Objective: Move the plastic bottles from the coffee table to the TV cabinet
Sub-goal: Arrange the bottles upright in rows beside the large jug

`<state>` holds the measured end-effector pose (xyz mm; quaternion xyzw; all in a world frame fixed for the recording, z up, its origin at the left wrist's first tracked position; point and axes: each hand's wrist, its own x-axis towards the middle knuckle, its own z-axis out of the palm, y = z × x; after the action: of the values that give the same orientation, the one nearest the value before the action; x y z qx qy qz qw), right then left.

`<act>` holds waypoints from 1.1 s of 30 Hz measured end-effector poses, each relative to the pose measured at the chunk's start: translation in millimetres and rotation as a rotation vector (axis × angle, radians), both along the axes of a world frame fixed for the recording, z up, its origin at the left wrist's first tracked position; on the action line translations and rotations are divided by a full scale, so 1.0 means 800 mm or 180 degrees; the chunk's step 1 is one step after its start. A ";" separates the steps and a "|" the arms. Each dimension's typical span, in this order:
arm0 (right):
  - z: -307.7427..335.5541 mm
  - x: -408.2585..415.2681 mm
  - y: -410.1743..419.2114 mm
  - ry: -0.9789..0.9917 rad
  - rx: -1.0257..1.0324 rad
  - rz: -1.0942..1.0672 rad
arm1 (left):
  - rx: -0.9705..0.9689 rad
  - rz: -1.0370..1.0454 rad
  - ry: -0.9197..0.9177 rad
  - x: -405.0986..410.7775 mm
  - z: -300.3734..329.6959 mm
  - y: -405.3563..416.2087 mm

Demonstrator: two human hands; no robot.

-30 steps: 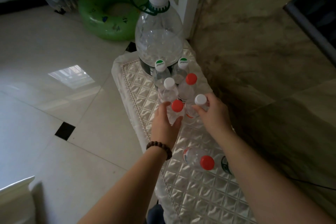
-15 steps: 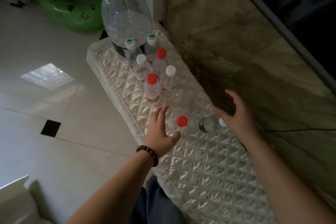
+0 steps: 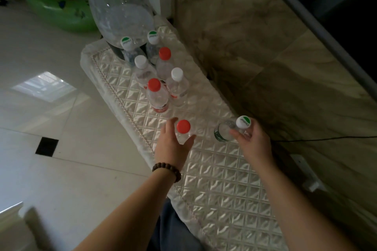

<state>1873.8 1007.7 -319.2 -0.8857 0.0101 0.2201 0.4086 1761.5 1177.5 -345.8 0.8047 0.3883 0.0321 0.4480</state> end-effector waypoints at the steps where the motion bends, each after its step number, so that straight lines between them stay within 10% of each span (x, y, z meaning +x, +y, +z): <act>1: 0.003 0.004 0.008 -0.0012 0.0080 0.0008 | 0.0085 0.0070 -0.0023 0.000 0.002 0.006; 33: -0.019 0.067 0.144 0.0230 0.0179 0.1879 | -0.0680 0.0649 -0.0203 0.003 -0.044 0.058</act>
<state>1927.4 1122.5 -334.6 -0.8303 -0.2394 0.3610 0.3507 1763.6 1224.2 -381.2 0.7074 0.4547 0.0615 0.5375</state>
